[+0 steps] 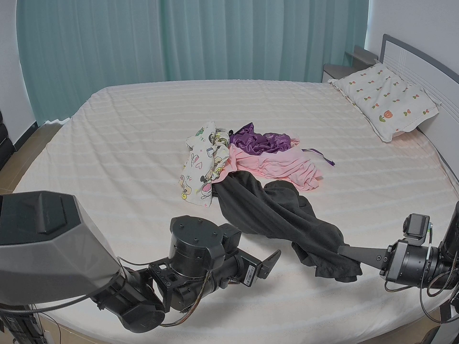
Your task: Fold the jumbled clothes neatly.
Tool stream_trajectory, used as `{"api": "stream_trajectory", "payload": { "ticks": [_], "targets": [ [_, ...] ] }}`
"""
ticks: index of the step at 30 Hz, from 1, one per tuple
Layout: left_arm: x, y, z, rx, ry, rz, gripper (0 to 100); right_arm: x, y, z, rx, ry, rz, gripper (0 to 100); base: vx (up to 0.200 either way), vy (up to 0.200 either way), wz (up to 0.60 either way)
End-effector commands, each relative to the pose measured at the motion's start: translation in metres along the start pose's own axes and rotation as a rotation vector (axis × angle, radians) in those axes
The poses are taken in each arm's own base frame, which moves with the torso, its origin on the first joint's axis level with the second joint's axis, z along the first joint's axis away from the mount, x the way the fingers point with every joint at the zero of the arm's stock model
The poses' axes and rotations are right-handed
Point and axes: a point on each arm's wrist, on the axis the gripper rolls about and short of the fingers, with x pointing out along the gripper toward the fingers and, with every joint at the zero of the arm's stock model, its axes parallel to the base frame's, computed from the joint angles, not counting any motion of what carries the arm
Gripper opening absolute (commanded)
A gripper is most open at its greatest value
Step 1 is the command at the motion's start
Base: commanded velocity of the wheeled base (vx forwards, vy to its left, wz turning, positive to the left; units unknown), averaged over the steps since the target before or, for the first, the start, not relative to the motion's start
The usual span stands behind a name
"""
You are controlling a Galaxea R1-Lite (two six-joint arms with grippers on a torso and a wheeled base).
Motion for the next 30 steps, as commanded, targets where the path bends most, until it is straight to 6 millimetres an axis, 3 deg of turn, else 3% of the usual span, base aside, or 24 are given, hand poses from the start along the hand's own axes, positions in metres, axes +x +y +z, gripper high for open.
{"api": "stream_trajectory", "payload": {
  "ticks": [1, 10, 18, 30],
  "targets": [
    [0.001, -0.001, -0.001, 0.001, 0.000, -0.005, 100, 0.001, 0.002, 0.000, 0.008, 0.004, 0.011, 0, 0.000, 0.000, 0.00],
    [0.021, -0.003, 0.009, -0.017, -0.060, 0.011, 100, -0.013, 0.021, -0.006, -0.023, 0.009, 0.118, 0, 0.000, 0.000, 0.00],
    [0.047, 0.010, 0.020, -0.078, -0.172, 0.205, 100, -0.020, 0.026, -0.001, -0.038, -0.031, 0.148, 0, 0.000, 0.000, 0.00],
    [0.060, 0.094, 0.029, -0.239, -0.251, 0.427, 100, -0.030, 0.033, 0.024, -0.063, -0.171, 0.154, 0, 0.000, 0.000, 0.00]
  ]
}}
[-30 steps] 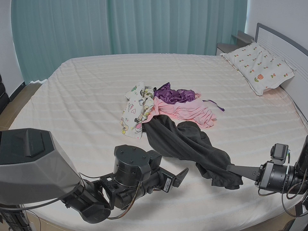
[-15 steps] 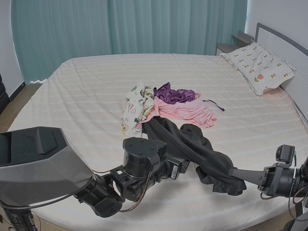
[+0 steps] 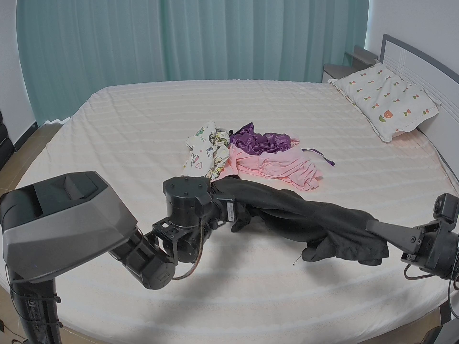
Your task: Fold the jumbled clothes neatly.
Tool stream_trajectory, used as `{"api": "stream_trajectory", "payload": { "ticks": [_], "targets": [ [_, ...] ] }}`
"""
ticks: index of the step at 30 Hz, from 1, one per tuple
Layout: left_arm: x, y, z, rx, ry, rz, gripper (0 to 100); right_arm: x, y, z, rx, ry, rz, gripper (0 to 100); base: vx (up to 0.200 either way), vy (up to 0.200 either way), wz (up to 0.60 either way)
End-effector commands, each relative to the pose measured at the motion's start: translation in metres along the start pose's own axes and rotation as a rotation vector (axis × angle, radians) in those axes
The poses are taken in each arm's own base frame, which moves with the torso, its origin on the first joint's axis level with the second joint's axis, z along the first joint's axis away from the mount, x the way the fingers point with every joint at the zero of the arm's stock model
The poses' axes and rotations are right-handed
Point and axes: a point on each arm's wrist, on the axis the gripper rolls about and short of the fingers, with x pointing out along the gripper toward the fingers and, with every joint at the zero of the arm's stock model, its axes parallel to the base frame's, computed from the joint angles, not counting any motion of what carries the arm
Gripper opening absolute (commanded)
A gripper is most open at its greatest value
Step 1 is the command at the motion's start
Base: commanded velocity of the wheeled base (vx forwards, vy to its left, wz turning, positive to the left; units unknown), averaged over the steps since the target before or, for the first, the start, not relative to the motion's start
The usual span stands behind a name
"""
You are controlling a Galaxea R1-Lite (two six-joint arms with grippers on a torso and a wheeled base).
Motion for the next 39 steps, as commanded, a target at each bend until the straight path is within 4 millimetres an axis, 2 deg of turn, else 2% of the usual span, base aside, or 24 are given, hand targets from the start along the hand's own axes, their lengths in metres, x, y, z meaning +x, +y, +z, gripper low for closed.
{"api": "stream_trajectory", "payload": {
  "ticks": [1, 4, 8, 9, 13, 16, 17, 19, 23, 24, 25, 28, 31, 32, 35, 37, 39],
  "targets": [
    [0.020, 0.022, 0.005, -0.075, -0.030, 0.057, 100, 0.001, -0.002, 0.009, -0.007, -0.039, -0.023, 0, 0.000, 0.000, 0.00],
    [0.025, 0.023, 0.000, -0.128, -0.023, 0.044, 100, 0.008, -0.009, 0.008, 0.003, -0.017, -0.052, 0, 0.000, 0.000, 0.00],
    [0.027, 0.027, -0.021, -0.152, 0.053, -0.012, 100, 0.019, -0.023, 0.010, 0.013, -0.008, -0.109, 0, 0.000, 0.000, 0.00],
    [0.027, 0.027, -0.021, -0.152, 0.053, -0.012, 0, 0.020, -0.023, 0.010, 0.013, -0.008, -0.109, 0, 0.000, 0.000, 0.00],
    [0.029, 0.029, -0.020, -0.240, 0.049, -0.008, 0, 0.026, -0.034, 0.016, 0.024, -0.021, -0.161, 0, 0.000, 0.000, 0.00],
    [0.009, 0.017, 0.010, -0.336, 0.000, -0.060, 0, 0.029, -0.042, 0.019, 0.025, -0.028, -0.194, 0, 0.000, 0.000, 0.00],
    [0.009, 0.017, 0.010, -0.336, 0.000, -0.060, 0, 0.029, -0.042, 0.019, 0.025, -0.028, -0.194, 0, 0.000, 0.000, 0.00],
    [-0.016, 0.010, 0.032, -0.351, -0.031, -0.101, 0, 0.035, -0.047, 0.022, 0.028, -0.034, -0.214, 0, 0.000, 0.000, 0.00],
    [-0.055, -0.003, 0.061, -0.365, -0.079, -0.175, 0, 0.043, -0.056, 0.029, 0.033, -0.062, -0.260, 0, 0.000, 0.000, 0.00],
    [-0.057, -0.004, 0.063, -0.366, -0.080, -0.180, 0, 0.044, -0.056, 0.031, 0.032, -0.068, -0.263, 0, 0.000, 0.000, 0.00],
    [-0.071, -0.008, 0.071, -0.363, -0.097, -0.198, 0, 0.051, -0.059, 0.036, 0.028, -0.095, -0.285, 0, 0.000, 0.000, 0.00],
    [-0.092, -0.008, 0.082, -0.358, -0.121, -0.201, 0, 0.063, -0.061, 0.049, 0.012, -0.177, -0.332, 0, 0.000, 0.000, 0.00],
    [-0.101, -0.003, 0.082, -0.323, -0.130, -0.171, 0, 0.070, -0.057, 0.060, -0.007, -0.246, -0.346, 0, 0.000, 0.000, 0.00],
    [-0.105, 0.001, 0.077, -0.267, -0.125, -0.139, 0, 0.072, -0.049, 0.071, -0.025, -0.296, -0.324, 0, 0.000, 0.000, 0.00],
    [-0.107, 0.003, 0.077, -0.226, -0.159, -0.083, 0, 0.075, -0.036, 0.085, -0.053, -0.365, -0.270, 0, 0.000, 0.000, 0.00],
    [-0.107, 0.003, 0.077, -0.228, -0.163, -0.081, 0, 0.075, -0.036, 0.085, -0.054, -0.367, -0.270, 0, 0.000, 0.000, 0.00],
    [-0.105, 0.006, 0.078, -0.250, -0.202, -0.025, 0, 0.077, -0.041, 0.077, -0.066, -0.341, -0.293, 0, 0.000, 0.000, 0.00]
  ]
}}
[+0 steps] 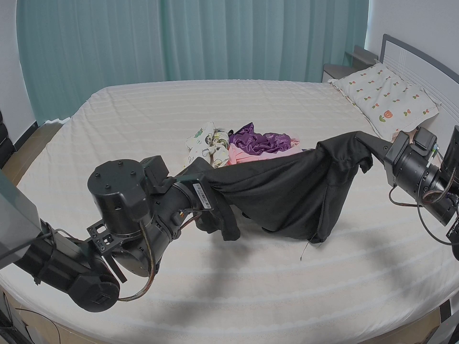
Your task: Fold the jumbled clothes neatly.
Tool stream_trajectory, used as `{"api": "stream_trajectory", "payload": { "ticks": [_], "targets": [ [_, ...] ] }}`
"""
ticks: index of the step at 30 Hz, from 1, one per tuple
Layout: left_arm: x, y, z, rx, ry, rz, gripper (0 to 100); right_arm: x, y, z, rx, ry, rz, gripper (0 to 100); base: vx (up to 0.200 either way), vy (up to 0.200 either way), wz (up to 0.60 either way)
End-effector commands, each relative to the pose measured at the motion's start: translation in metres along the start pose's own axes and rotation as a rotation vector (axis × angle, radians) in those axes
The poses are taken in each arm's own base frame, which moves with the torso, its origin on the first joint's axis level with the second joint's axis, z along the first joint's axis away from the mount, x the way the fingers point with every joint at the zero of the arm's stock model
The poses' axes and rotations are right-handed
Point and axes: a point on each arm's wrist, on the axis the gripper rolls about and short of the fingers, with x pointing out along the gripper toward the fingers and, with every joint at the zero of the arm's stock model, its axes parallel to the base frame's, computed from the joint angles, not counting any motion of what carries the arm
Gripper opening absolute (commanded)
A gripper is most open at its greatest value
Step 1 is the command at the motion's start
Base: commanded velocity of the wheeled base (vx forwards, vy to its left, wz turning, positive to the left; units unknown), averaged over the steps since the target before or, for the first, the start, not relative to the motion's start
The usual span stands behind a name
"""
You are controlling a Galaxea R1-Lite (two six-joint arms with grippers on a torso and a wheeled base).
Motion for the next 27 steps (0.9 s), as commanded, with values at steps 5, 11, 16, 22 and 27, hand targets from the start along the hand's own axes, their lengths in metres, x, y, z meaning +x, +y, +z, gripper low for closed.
{"api": "stream_trajectory", "payload": {
  "ticks": [5, 11, 16, 22, 27],
  "targets": [
    [-0.016, 0.008, -0.001, -0.026, -0.013, 0.047, 0, -0.005, -0.019, -0.027, -0.019, 0.092, -0.074, 0, 0.000, 0.000, 0.00],
    [-0.023, 0.015, -0.016, -0.101, 0.046, 0.065, 0, -0.006, -0.037, -0.047, 0.045, 0.171, -0.143, 0, 0.000, 0.000, 0.00],
    [-0.027, 0.020, -0.023, -0.154, 0.075, 0.079, 0, 0.001, -0.045, -0.054, 0.046, 0.172, -0.161, 0, -0.080, 0.000, 0.00],
    [-0.036, 0.029, -0.031, -0.189, 0.122, 0.094, 0, -0.005, -0.040, -0.057, 0.041, 0.166, -0.134, 0, -0.200, 0.000, 0.00],
    [-0.039, 0.031, -0.036, -0.204, 0.145, 0.099, 0, -0.010, -0.037, -0.054, 0.038, 0.150, -0.127, 0, -0.160, 0.000, 0.00]
  ]
}}
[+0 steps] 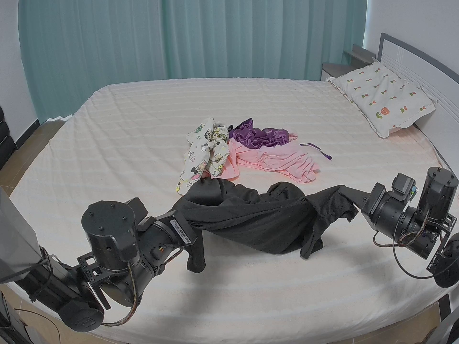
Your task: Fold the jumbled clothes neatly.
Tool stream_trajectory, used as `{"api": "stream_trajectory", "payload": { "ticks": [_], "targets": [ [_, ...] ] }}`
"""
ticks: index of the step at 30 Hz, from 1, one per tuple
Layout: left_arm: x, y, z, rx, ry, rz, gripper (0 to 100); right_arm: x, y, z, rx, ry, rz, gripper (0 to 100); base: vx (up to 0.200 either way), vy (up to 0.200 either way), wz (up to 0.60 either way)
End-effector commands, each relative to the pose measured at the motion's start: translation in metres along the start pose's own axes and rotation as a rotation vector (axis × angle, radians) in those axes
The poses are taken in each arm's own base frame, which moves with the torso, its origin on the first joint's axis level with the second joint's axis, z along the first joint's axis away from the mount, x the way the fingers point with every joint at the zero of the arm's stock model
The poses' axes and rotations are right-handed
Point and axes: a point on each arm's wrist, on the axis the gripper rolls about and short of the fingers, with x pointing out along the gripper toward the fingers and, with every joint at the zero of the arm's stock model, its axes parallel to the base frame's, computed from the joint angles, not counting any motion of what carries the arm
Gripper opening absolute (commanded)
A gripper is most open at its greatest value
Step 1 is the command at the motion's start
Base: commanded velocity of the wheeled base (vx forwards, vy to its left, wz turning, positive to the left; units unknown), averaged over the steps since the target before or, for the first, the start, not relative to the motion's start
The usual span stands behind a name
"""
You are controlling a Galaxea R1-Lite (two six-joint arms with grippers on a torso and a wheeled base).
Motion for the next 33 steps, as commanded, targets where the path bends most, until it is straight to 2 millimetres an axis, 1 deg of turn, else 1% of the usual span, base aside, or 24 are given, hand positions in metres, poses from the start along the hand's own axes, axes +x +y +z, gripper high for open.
{"api": "stream_trajectory", "payload": {
  "ticks": [1, 11, 25, 28, 33],
  "targets": [
    [0.000, 0.004, -0.004, 0.004, 0.017, 0.011, 0, -0.005, 0.004, 0.001, -0.003, -0.011, 0.014, 0, 0.000, 0.000, 0.00],
    [0.001, 0.002, -0.005, 0.001, 0.024, 0.001, 0, -0.007, 0.002, 0.001, -0.004, -0.015, 0.003, 0, 0.000, 0.000, 0.00],
    [0.000, 0.002, 0.001, -0.007, 0.003, -0.003, 0, -0.010, 0.001, 0.002, -0.011, -0.025, -0.003, 0, 0.000, -0.200, 0.00],
    [0.000, 0.001, 0.002, -0.009, 0.000, -0.005, 0, -0.016, 0.002, 0.010, -0.024, -0.061, 0.005, 0, 0.000, -0.200, 0.00],
    [0.000, 0.001, 0.003, -0.009, -0.004, -0.008, 0, -0.020, 0.004, 0.016, -0.028, -0.085, 0.013, 0, 0.000, -0.200, 0.00]
  ]
}}
